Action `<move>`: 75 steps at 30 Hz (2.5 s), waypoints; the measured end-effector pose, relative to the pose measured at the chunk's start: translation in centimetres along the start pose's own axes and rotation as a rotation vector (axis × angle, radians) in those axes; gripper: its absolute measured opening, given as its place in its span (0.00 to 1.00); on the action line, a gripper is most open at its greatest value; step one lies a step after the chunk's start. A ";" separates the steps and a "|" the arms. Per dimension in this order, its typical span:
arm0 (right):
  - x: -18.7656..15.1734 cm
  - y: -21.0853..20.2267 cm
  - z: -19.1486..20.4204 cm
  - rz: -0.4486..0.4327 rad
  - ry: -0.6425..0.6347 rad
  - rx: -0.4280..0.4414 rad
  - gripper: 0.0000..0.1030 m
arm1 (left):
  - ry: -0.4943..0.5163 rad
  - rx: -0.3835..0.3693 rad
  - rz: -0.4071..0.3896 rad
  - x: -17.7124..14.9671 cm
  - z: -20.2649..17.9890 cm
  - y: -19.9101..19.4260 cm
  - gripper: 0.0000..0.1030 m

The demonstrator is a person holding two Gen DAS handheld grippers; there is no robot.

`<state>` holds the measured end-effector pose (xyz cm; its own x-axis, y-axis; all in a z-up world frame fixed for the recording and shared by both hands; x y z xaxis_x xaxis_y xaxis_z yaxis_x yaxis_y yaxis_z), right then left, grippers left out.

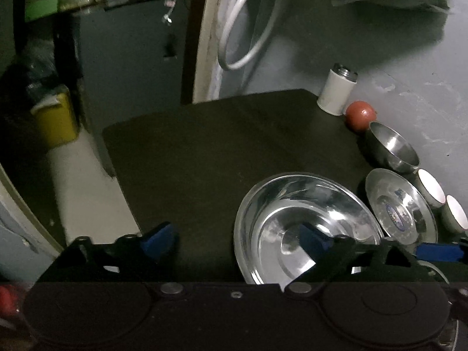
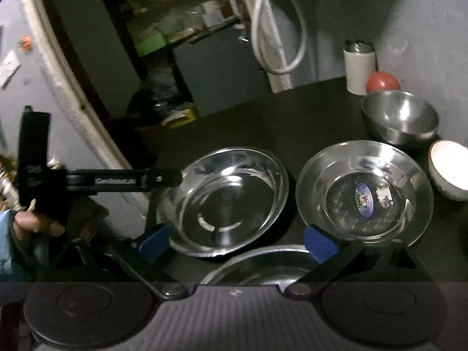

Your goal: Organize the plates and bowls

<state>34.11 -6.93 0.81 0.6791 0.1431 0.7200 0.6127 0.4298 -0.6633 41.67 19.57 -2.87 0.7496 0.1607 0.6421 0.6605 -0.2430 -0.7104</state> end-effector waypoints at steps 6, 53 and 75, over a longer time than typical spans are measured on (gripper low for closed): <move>0.7 2.4 0.0 0.053 0.033 -0.058 0.81 | -0.047 -0.052 0.041 0.1 0.8 1.4 0.63; -3.9 -8.6 0.3 0.006 0.019 -0.179 0.41 | 0.093 -0.160 0.014 -7.6 -7.8 -7.5 0.15; -8.4 -9.8 0.2 0.093 0.013 -0.238 0.42 | 0.292 -0.112 0.074 -11.1 -10.8 -5.7 0.19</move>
<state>22.34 -12.18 1.30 0.7410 0.1605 0.6521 0.6243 0.1930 -0.7570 29.17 8.82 -2.84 0.7412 -0.1384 0.6569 0.5836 -0.3506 -0.7324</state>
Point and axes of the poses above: each gripper's, at about its wrist camera, not at the fingertips, and y roughly the way its jaws point, z to its left, x to its top, the point moved 1 cm from there along y, roughly the way its jaws point, and after that the axes turned 9 degrees about -y, right-handed, at the moved point
